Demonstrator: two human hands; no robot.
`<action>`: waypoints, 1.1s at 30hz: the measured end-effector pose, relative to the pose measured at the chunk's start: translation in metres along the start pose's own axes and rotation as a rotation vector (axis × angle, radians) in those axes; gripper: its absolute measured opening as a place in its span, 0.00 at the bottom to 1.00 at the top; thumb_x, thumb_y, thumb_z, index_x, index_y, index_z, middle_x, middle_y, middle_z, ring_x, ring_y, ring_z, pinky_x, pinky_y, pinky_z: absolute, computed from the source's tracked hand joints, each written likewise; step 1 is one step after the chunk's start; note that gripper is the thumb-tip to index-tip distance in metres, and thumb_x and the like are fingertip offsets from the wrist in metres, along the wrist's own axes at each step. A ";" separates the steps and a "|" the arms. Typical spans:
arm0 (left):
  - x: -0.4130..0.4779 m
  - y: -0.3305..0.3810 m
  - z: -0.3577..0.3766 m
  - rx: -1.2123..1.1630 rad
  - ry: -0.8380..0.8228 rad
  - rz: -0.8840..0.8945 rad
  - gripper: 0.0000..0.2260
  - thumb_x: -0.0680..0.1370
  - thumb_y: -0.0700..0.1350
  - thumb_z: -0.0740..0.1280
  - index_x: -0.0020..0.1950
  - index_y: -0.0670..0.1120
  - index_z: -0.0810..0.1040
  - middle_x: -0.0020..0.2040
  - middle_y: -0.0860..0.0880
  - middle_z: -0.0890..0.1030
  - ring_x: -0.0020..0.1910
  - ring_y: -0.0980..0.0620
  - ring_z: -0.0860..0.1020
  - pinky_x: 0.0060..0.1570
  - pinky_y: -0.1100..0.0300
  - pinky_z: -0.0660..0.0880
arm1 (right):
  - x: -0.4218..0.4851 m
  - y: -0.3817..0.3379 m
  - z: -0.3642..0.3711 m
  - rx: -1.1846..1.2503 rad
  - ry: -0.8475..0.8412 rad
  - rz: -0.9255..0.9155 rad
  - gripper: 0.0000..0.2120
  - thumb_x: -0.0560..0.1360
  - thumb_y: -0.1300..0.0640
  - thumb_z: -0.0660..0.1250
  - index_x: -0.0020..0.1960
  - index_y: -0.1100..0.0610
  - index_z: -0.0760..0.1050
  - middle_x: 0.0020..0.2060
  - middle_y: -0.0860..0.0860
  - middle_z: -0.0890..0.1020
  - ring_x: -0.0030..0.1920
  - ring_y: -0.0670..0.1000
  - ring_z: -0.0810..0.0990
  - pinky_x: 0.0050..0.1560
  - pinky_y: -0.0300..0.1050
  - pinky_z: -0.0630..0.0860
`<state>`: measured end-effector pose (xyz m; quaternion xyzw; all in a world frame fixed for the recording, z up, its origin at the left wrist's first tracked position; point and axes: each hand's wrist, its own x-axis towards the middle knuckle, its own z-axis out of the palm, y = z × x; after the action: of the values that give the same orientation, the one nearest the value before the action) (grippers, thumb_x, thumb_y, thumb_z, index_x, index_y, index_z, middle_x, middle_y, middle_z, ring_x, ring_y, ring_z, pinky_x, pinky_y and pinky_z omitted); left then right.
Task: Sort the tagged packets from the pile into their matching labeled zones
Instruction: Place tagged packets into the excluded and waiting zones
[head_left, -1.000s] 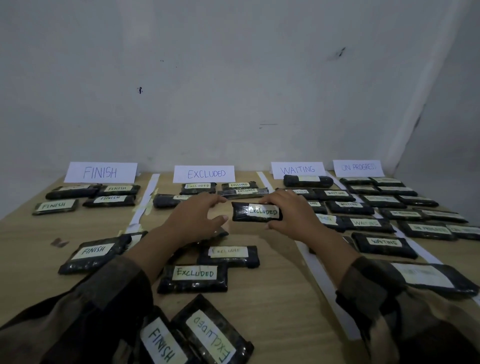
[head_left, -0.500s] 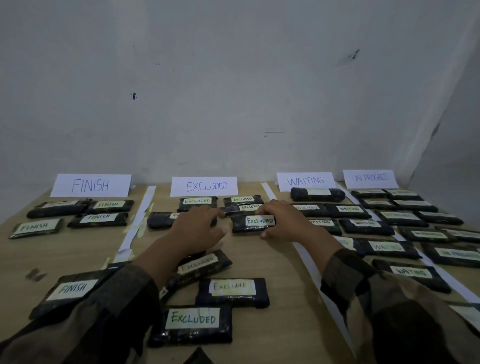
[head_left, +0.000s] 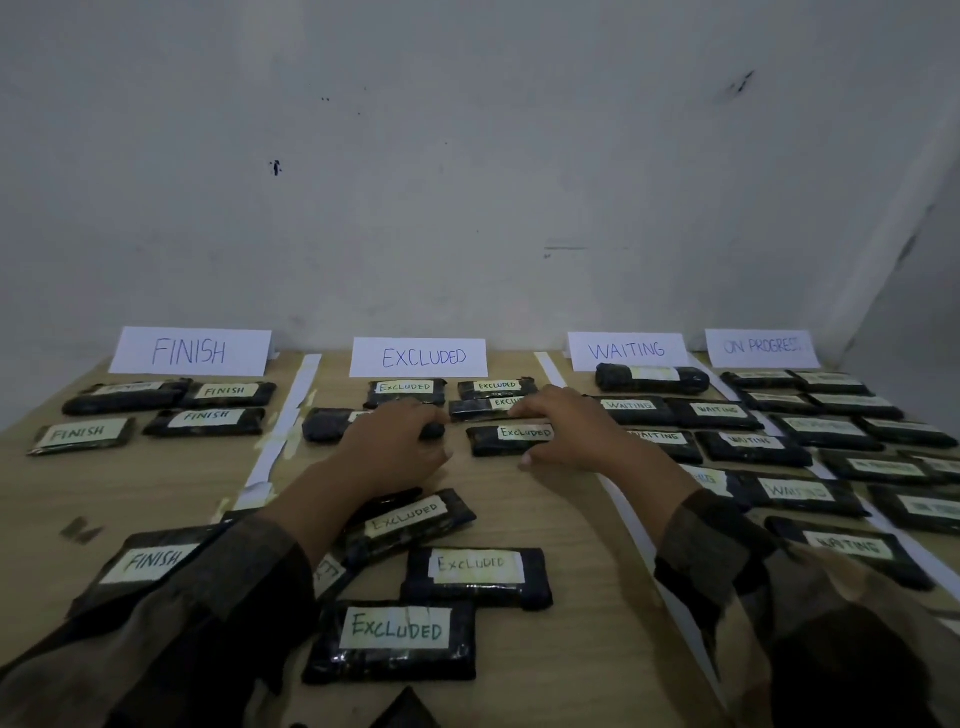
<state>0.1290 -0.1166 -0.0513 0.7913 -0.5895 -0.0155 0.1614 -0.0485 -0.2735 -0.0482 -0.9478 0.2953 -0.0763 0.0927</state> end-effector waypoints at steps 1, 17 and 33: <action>-0.003 -0.002 -0.001 -0.008 0.002 -0.001 0.20 0.75 0.56 0.65 0.66 0.55 0.72 0.65 0.53 0.74 0.64 0.52 0.71 0.62 0.50 0.71 | -0.004 -0.006 -0.001 0.013 0.020 -0.025 0.29 0.67 0.47 0.75 0.66 0.46 0.71 0.62 0.46 0.73 0.63 0.49 0.69 0.60 0.47 0.67; -0.079 -0.027 -0.010 -0.115 -0.108 -0.176 0.19 0.75 0.53 0.67 0.65 0.54 0.72 0.61 0.52 0.78 0.59 0.52 0.75 0.60 0.55 0.72 | -0.065 -0.081 0.030 0.140 -0.184 -0.186 0.21 0.74 0.41 0.66 0.65 0.45 0.70 0.60 0.46 0.74 0.59 0.47 0.71 0.59 0.49 0.71; -0.086 0.003 0.002 -0.367 -0.178 -0.062 0.18 0.71 0.50 0.74 0.60 0.53 0.79 0.55 0.55 0.80 0.49 0.56 0.76 0.52 0.60 0.72 | -0.106 -0.057 0.020 0.298 -0.203 -0.149 0.23 0.68 0.43 0.73 0.61 0.45 0.74 0.55 0.44 0.74 0.56 0.44 0.72 0.59 0.44 0.71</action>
<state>0.0999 -0.0370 -0.0665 0.7619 -0.5642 -0.1971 0.2495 -0.0999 -0.1636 -0.0647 -0.9456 0.1991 -0.0299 0.2556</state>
